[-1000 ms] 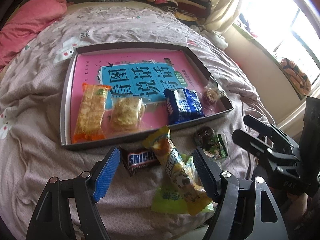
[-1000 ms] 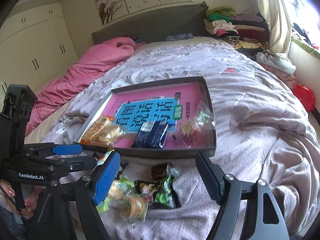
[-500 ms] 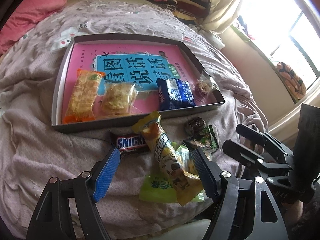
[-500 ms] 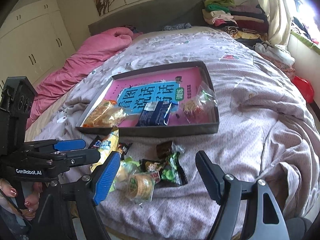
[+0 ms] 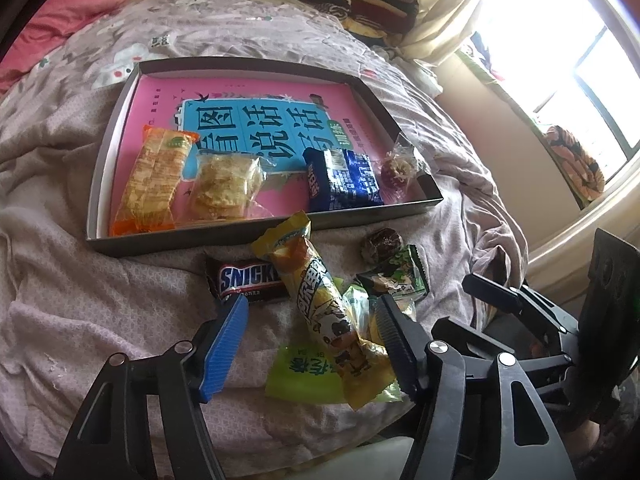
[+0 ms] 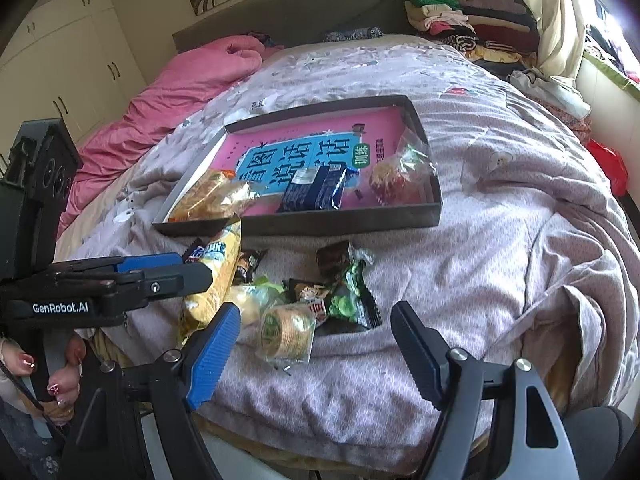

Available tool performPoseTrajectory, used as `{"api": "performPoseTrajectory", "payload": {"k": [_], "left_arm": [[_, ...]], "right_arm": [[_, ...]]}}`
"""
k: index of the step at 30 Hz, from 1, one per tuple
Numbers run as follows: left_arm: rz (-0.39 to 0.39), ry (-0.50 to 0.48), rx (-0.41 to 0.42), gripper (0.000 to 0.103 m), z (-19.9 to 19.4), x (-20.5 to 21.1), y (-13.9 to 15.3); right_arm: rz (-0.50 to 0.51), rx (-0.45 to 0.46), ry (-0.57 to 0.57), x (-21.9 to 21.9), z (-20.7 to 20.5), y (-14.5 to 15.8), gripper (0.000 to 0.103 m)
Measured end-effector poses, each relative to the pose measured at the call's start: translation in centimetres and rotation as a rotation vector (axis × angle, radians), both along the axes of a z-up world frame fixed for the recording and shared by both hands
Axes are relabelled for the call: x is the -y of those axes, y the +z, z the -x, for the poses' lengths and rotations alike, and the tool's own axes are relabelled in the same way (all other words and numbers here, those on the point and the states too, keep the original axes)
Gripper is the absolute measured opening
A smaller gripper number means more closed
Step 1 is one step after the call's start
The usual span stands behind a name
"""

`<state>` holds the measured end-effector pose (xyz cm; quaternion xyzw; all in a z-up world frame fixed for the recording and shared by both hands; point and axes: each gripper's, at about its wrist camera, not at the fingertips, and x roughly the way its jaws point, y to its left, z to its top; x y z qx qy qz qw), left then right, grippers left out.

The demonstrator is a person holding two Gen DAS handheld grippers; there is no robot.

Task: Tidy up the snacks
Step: 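Withdraw both grippers from the tray back toward the remaining snacks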

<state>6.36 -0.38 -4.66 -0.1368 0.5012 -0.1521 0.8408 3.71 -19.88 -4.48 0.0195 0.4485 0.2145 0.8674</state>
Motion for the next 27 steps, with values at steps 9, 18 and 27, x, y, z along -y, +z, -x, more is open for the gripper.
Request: {"api": "performPoseTrajectory", "payload": {"k": [9,18,27], "left_arm": [[0.012,-0.013,-0.009,0.057,0.0,0.1,-0.3],[0.037,-0.020,-0.030,0.054,-0.4,0.3,-0.9],[0.067,-0.019,-0.063,0.054,-0.9,0.4,-1.7]], "right_arm": [[0.010,-0.028,0.041,-0.7,0.2,-0.7,0.076],[0.012,-0.065,0.121,-2.2,0.3,-1.9,0.054],[-0.040,-0.134,0.142,-2.4,-1.0,-3.6,0.037]]}}
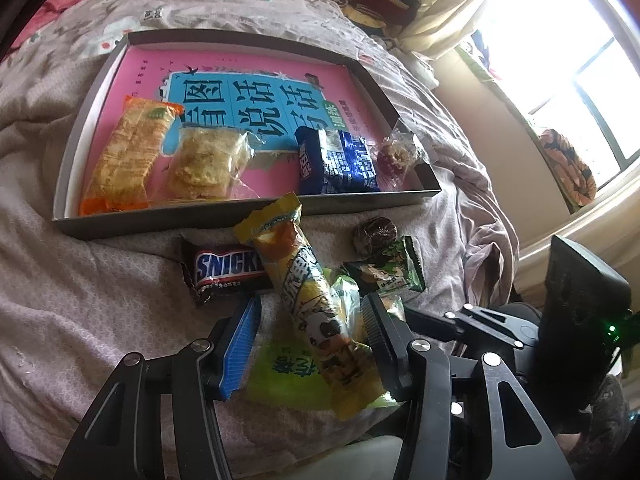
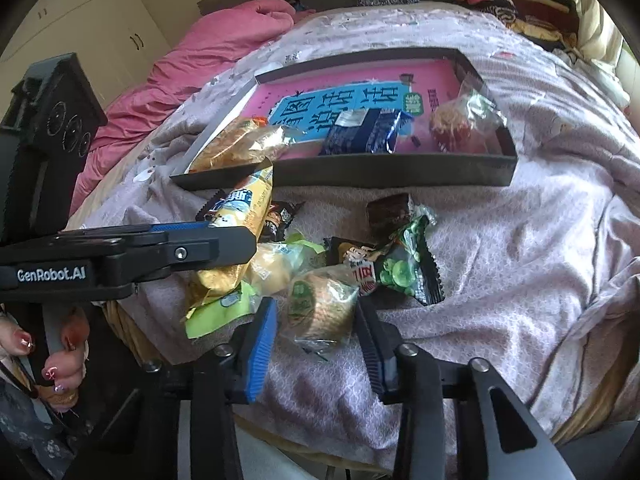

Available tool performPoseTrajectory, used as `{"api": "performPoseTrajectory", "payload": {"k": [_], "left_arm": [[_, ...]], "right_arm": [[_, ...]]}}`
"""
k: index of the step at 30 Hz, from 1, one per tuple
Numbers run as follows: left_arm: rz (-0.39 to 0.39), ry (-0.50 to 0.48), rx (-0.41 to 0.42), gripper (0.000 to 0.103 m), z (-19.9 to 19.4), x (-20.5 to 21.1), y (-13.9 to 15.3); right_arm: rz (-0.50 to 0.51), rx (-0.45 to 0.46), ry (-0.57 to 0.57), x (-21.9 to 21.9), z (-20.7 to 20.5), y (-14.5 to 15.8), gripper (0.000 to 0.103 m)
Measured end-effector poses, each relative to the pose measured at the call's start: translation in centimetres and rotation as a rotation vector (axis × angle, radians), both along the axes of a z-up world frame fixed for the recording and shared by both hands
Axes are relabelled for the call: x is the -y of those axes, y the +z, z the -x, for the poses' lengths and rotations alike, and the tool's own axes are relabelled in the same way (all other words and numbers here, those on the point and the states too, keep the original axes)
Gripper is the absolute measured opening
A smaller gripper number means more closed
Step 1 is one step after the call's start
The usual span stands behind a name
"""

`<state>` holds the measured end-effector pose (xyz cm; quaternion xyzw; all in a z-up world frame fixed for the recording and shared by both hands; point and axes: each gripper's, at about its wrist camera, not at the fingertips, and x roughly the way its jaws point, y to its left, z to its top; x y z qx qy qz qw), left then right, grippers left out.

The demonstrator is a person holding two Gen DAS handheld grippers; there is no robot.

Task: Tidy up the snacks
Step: 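Withdraw both grippers from the tray back toward the remaining snacks, then grasp the yellow stick snack with the left gripper while the right gripper grasps the clear cookie bag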

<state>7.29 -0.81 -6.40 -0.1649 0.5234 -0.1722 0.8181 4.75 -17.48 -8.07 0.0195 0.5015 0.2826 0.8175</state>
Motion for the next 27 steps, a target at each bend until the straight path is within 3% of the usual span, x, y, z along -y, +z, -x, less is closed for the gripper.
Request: {"api": "performPoseTrajectory", "payload": {"k": [7,17,27], "left_arm": [[0.022,0.000,-0.026,0.049,-0.6,0.2,-0.7],[0.070,0.001,-0.060,0.023,-0.9,-0.3,-1.5],[0.069,-0.001,-0.042,0.021,-0.5,-0.8,-1.0]], "right_arm": [[-0.037,-0.027,0.015,-0.1,-0.7,-0.6,0.030],[-0.061,-0.015,0.015,0.2,-0.6,-0.2,0.027],[-0.095,0.039,0.025,0.6,0.3,1.2,0.026]]}}
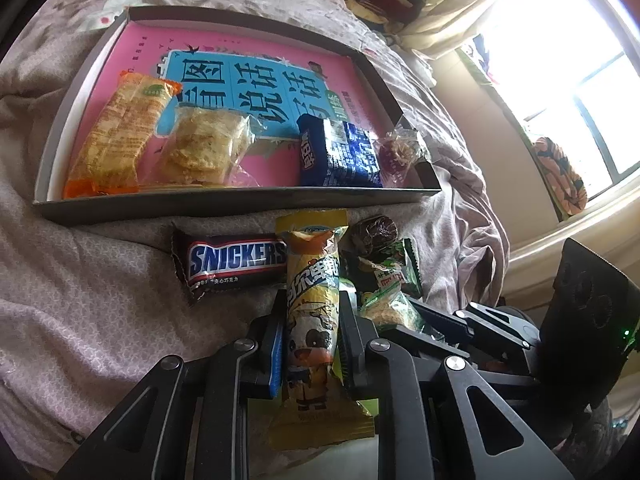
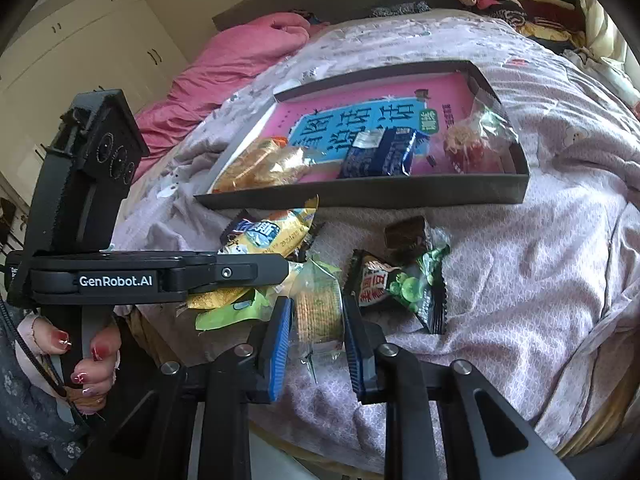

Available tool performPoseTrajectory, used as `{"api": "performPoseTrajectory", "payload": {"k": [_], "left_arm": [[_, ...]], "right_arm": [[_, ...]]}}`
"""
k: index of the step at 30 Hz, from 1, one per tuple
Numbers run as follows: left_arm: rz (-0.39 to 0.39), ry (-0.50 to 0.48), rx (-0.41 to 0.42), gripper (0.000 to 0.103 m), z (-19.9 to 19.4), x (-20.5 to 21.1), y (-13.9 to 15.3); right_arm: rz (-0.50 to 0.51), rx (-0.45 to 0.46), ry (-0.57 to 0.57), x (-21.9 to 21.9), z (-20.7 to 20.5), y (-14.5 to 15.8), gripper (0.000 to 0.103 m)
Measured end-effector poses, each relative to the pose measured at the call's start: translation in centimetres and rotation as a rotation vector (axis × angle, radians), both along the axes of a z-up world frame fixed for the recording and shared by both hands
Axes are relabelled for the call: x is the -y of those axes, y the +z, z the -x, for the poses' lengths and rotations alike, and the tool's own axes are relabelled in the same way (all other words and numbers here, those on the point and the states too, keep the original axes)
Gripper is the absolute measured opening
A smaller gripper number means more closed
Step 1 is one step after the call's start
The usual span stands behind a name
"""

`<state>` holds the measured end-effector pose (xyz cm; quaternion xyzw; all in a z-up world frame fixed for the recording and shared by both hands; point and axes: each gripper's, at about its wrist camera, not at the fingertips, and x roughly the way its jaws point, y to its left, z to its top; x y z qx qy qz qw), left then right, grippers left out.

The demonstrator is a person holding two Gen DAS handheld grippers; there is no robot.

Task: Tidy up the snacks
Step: 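Grasp the yellow stick snack with the left gripper while the right gripper grasps the clear cookie bag, then carry the yellow stick snack and the cookie bag over the tray with both grippers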

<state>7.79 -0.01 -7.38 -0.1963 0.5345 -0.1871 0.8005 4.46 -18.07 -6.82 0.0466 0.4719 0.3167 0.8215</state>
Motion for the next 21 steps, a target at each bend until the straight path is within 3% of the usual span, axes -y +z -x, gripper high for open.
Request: {"api": "performPoseTrajectory", "payload": {"k": [21], "left_arm": [[0.017,0.049,0.115,0.021,0.4,-1.9,3.1]], "right_arm": [[-0.019,0.171,-0.035,0.9,0.0,2.9,0.025]]}}
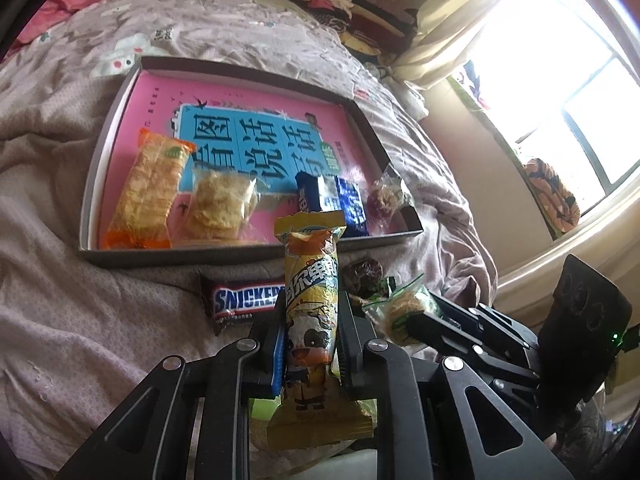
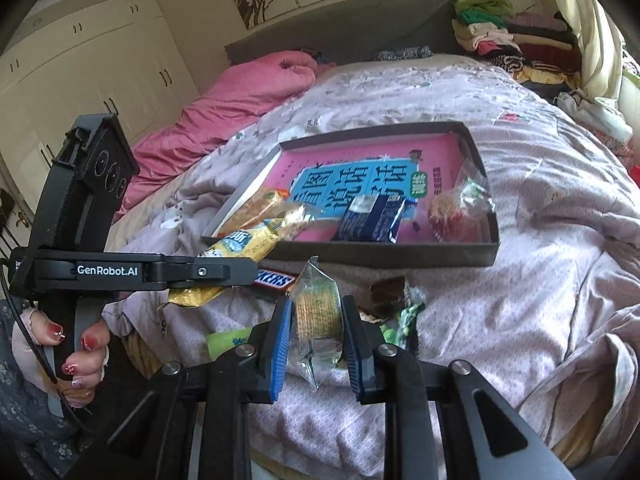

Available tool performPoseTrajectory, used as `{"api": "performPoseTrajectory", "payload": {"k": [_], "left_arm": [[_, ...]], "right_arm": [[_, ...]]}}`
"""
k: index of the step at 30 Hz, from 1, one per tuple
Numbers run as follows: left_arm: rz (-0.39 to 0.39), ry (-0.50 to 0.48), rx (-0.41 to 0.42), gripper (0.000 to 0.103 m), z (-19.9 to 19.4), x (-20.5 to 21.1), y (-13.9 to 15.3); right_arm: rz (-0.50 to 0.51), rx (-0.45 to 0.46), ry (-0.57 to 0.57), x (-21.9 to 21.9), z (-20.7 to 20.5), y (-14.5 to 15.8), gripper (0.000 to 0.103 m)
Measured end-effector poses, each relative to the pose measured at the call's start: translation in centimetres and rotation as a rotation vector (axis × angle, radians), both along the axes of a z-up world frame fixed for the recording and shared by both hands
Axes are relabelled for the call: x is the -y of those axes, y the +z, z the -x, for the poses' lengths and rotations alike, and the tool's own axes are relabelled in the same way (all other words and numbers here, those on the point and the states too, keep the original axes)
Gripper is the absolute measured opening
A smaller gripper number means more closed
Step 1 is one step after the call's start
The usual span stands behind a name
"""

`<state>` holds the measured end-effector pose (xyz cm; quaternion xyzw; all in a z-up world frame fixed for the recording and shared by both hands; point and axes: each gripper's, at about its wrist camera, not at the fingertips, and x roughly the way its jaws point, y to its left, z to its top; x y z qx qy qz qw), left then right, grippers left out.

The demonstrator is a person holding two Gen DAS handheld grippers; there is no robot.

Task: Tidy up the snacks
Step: 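Carry the yellow stick snack and the cookie bag over the tray with both grippers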

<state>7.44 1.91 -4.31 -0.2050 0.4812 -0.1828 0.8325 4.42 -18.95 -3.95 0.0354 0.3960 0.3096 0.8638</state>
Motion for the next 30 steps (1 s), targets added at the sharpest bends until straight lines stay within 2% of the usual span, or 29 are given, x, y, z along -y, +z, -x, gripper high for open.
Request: {"api": "performPoseTrajectory", "payload": {"k": [5,30], "left_arm": [[-0.013,0.015,0.032,0.021,-0.1,-0.1,0.8],[-0.073,0.088,0.108,0.021,-3.1,-0.7,2.9]], "right_arm": [[-0.017,0.036,-0.020,0.6,-0.2,0.7,0.025],[-0.082,0.098,-0.106,3.0,-4.4,2.0,0.025]]}}
